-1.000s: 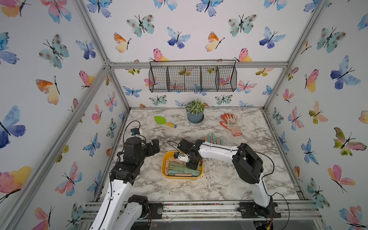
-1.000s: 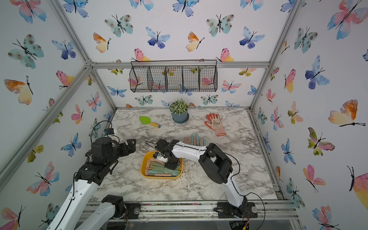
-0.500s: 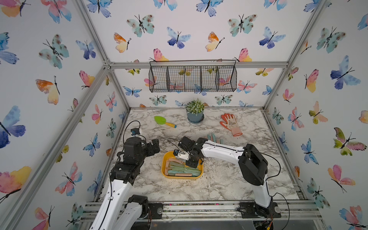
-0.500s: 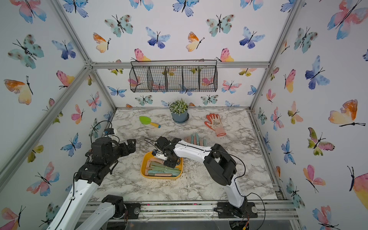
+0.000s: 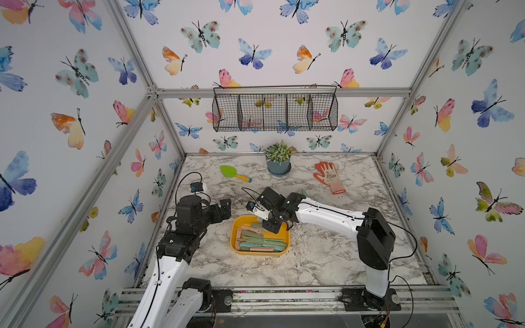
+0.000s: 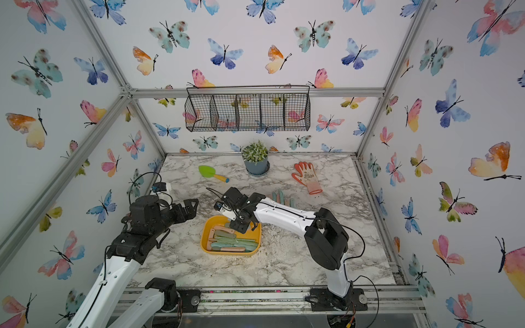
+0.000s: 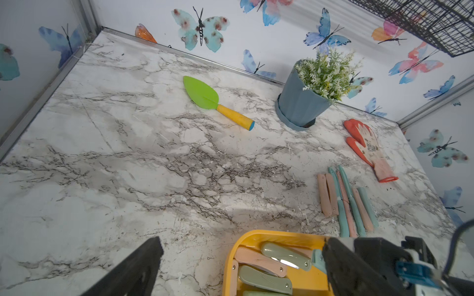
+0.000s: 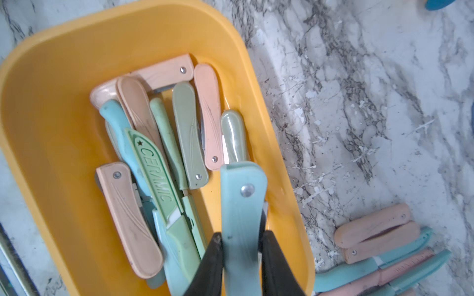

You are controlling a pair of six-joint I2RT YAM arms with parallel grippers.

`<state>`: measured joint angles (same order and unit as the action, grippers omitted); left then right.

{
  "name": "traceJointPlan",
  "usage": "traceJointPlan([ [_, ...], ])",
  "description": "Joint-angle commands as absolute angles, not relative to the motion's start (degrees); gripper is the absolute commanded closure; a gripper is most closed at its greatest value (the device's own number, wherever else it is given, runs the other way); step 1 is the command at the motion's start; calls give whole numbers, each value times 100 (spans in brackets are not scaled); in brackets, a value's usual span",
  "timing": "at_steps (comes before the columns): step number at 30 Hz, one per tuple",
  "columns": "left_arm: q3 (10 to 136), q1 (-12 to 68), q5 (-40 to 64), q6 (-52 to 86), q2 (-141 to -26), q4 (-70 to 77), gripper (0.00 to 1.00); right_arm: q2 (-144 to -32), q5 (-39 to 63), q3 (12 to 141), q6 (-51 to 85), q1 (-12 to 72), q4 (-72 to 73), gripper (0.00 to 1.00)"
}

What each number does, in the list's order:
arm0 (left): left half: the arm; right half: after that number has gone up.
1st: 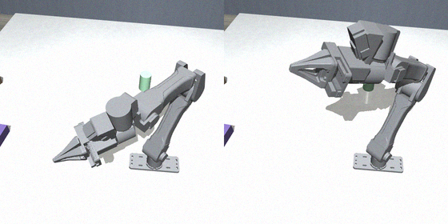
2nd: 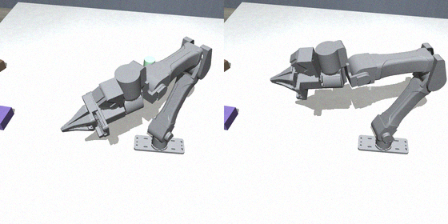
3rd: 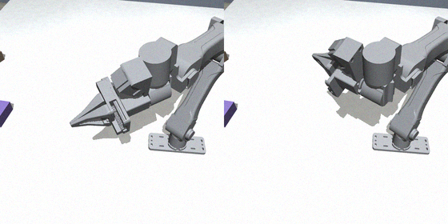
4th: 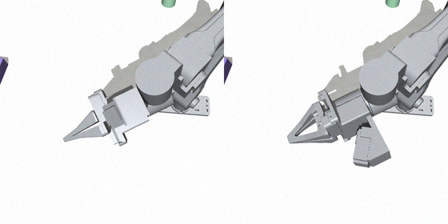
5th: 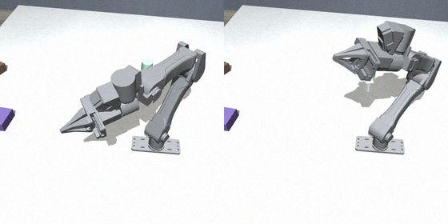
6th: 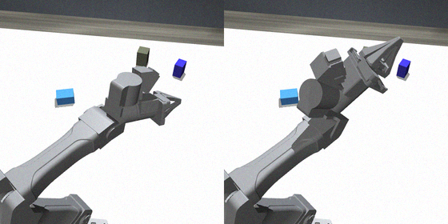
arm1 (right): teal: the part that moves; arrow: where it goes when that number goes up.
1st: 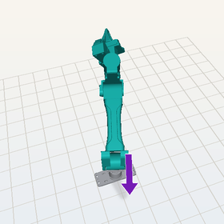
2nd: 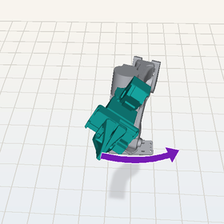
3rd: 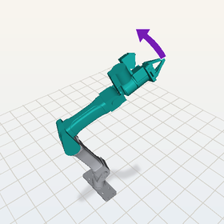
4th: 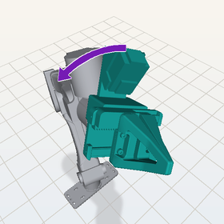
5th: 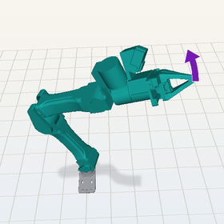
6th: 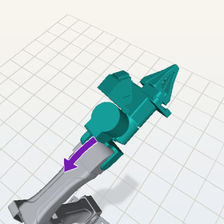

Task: Take the fruit knife out of the storage box
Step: Pick up the fruit knife from the storage box.

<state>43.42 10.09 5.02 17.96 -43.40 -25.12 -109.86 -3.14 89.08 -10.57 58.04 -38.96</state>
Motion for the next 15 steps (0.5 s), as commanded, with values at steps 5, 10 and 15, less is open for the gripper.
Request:
traceJointPlan([
  [5, 4307, 1055, 1157, 1670, -4482, -2342, 2, -10495, -474, 8622, -346, 5245, -3638, 77],
  [10, 4280, 1090, 1317, 1652, -4499, -2287, 1, -10218, -537, 8396, 13, 4770, -3578, 77],
  [15, 4274, 1133, 1405, 1644, -4552, -2276, 2, -9984, -683, 8084, 417, 4141, -3571, 77],
])
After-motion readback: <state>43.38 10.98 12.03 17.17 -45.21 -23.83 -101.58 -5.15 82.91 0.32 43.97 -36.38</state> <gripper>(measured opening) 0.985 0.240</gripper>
